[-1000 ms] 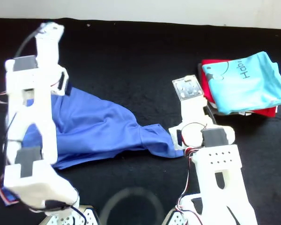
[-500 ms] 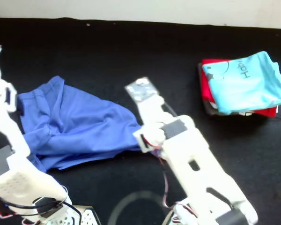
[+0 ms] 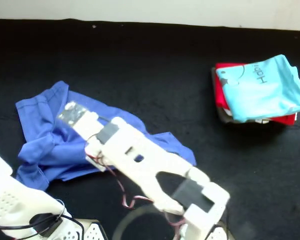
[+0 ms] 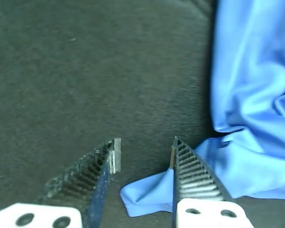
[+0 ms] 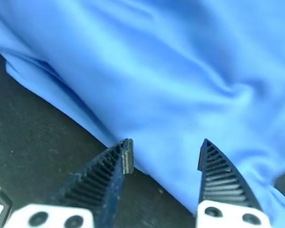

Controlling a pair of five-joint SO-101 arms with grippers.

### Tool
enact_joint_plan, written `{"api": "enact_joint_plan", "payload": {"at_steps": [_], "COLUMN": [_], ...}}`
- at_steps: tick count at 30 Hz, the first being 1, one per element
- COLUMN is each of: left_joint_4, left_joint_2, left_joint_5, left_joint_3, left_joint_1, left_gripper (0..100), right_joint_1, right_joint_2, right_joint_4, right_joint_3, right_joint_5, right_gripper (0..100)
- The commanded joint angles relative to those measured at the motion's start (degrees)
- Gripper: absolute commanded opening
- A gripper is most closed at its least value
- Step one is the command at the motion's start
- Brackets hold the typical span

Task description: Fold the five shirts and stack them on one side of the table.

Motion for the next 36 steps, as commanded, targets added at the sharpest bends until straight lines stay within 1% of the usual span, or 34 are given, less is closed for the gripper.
{"api": "enact_joint_plan", "payload": {"at_steps": [1, 4, 5, 9, 11, 14, 22, 25, 28, 30, 31, 36], "left_joint_4": [0.4, 0.4, 0.4, 0.4, 0.4, 0.4, 0.7, 0.8, 0.8, 0.8, 0.8, 0.8], "left_joint_2": [-0.4, -0.4, -0.4, -0.4, -0.4, -0.4, -0.4, -0.4, -0.4, -0.4, -0.4, -0.4], "left_joint_5": [-1.1, -1.1, -1.1, -1.1, -1.0, -1.0, -0.8, -0.7, -0.7, -0.7, -0.7, -0.7], "left_joint_3": [-2.5, -2.5, -2.5, -2.5, -2.5, -2.4, -2.4, -2.2, -2.2, -2.3, -2.4, -2.4], "left_joint_1": [-2.0, -2.7, -2.8, -2.4, -2.2, -1.4, 2.4, 4.2, 5.7, 6.3, 6.5, 6.7], "left_gripper": [18, 18, 18, 18, 18, 18, 18, 18, 18, 18, 18, 18], "right_joint_1": [-0.4, 3.3, 5.2, 14.9, 19.6, 25.9, 38.0, 40.4, 41.4, 41.1, 40.9, 39.0], "right_joint_2": [6.5, 12.2, 13.6, 15.2, 15.1, 15.2, 15.5, 15.5, 15.3, 15.0, 15.0, 15.1], "right_joint_4": [-0.7, -0.4, -0.3, 0.9, 2.7, 6.1, 11.5, 11.4, 13.1, 16.0, 18.0, 27.4], "right_joint_3": [-6.1, -10.0, -11.1, -14.6, -17.0, -22.5, -37.6, -40.5, -41.5, -42.8, -44.3, -55.5], "right_joint_5": [-0.5, -0.3, -0.2, -0.2, -0.2, 0.6, 12.0, 14.1, 13.9, 11.4, 9.8, 5.5], "right_gripper": [22.4, 21.2, 18.7, 0.1, 2.0, 0.5, 0.5, 2.2, 13.7, 21.0, 23.0, 23.4]}}
